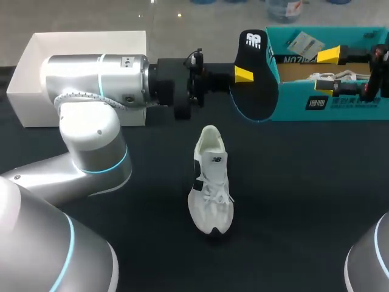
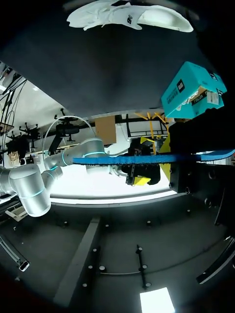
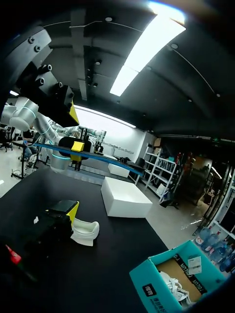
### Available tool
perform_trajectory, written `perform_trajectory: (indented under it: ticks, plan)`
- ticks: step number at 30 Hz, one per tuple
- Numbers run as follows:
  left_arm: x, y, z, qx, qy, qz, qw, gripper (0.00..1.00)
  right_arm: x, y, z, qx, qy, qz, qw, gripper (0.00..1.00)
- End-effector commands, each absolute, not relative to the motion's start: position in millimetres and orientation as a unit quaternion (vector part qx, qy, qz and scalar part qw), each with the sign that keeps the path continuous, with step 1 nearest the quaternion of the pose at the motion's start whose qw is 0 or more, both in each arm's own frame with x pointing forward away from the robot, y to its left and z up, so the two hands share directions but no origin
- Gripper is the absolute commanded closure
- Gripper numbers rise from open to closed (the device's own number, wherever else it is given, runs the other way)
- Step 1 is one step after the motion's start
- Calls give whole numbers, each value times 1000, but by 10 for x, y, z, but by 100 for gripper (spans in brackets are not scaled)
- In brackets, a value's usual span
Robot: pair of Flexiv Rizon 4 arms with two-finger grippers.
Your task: Take the shoe out of the shoebox, open the shoe tongue, remove and reinsert the insole, then place the shoe into the shoebox
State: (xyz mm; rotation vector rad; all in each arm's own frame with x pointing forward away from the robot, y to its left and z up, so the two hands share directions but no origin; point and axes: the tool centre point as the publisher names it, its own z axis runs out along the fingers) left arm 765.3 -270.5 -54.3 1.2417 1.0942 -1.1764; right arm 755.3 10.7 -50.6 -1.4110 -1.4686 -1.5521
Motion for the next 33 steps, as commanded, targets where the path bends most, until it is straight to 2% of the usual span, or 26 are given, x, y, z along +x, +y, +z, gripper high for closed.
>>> perform_trajectory:
  ticks: [1,7,10,16,25,28,29,33]
  plan:
    - [7654,-2714,-551,519,457,-492,529,100,7541,119,-509,-530,-549,-581,285,0]
    - [7654,-2714,-551,519,457,-492,529,100,7541,119,-509,-530,-549,-581,285,0]
    - [7654,-2714,-551,519,457,-492,529,100,7555,148,-497,-534,-519,-578,334,0]
    - [7654,-2714,-551,519,457,-492,529,100,7552,203,-536,-532,-528,-544,378,0]
    - [7654,-2714,-551,519,457,-492,529,100,7557,201,-542,-544,-524,-543,368,0]
    - [7619,-2734,-461,451,534,-550,457,100,7557,201,-542,-544,-524,-543,368,0]
    - [7613,-2743,-417,408,570,-581,413,100,7557,201,-542,-544,-524,-543,368,0]
    - [7587,-2740,-320,310,665,-604,312,100,7557,201,-542,-544,-524,-543,368,0]
